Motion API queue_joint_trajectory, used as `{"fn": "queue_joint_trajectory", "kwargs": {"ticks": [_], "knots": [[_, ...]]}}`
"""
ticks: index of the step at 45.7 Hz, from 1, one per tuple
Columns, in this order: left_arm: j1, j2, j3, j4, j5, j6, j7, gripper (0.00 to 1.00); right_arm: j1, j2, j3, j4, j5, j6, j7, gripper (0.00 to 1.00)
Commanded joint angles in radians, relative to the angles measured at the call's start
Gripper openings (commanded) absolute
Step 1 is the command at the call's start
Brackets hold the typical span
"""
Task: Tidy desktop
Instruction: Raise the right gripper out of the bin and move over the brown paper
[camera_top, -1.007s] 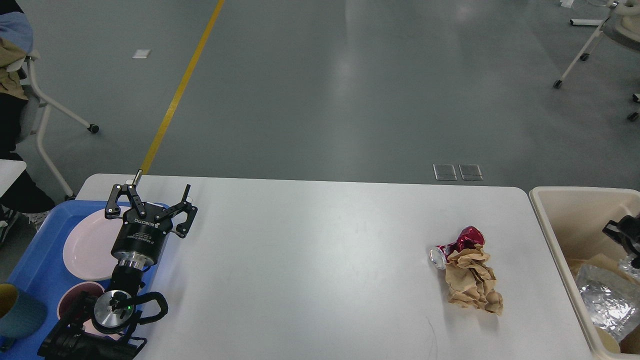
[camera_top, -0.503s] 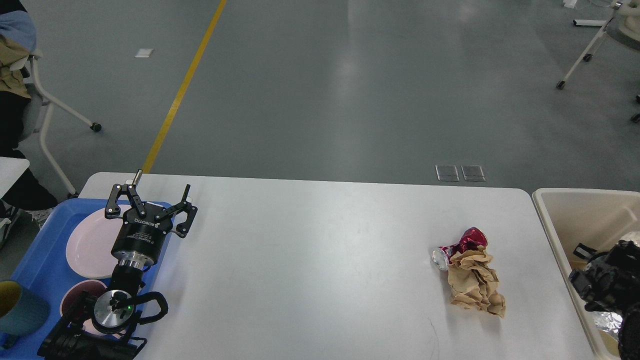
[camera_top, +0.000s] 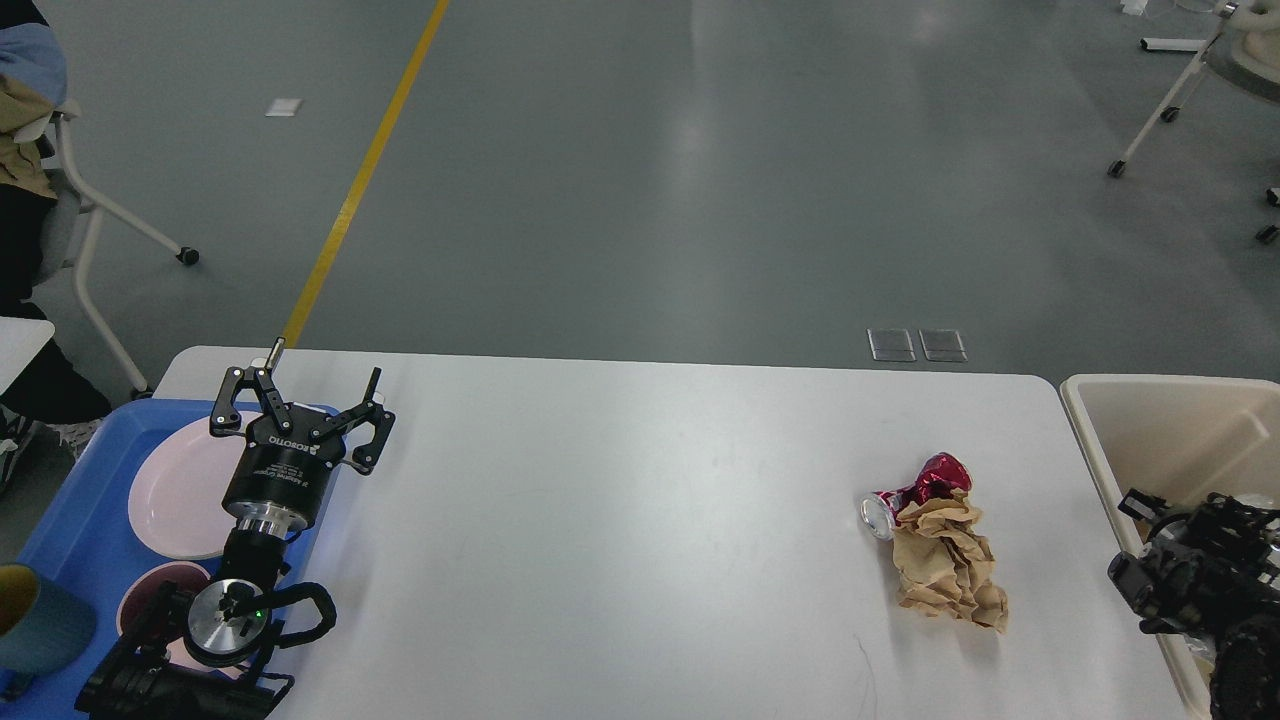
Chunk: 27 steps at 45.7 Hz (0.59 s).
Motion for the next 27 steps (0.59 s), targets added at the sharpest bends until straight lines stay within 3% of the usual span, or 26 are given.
{"fn": "queue_joint_trajectory", "kwargs": {"ticks": [1, 10, 20, 27], "knots": [[0.0, 0.0, 0.0, 0.0, 0.0, 0.0, 0.0, 0.96, 0.005, -0.001, 0.001, 0.004, -0.001, 0.0, -0.001, 1.0], [0.0, 0.0, 0.0, 0.0, 0.0, 0.0, 0.002, 0.96, 0.081, -0.011, 0.004, 0.048, -0.006, 0.016, -0.005, 1.0], [0.0, 0.0, 0.0, 0.0, 0.0, 0.0, 0.002, 0.96, 0.385, -0.128, -0.007, 0.399, -0.045, 0.064, -0.005, 1.0], [0.0, 0.0, 0.0, 0.0, 0.0, 0.0, 0.002, 0.96, 0.603, -0.152, -0.011, 0.579, -0.173, 0.2, -0.01, 1.0]]}}
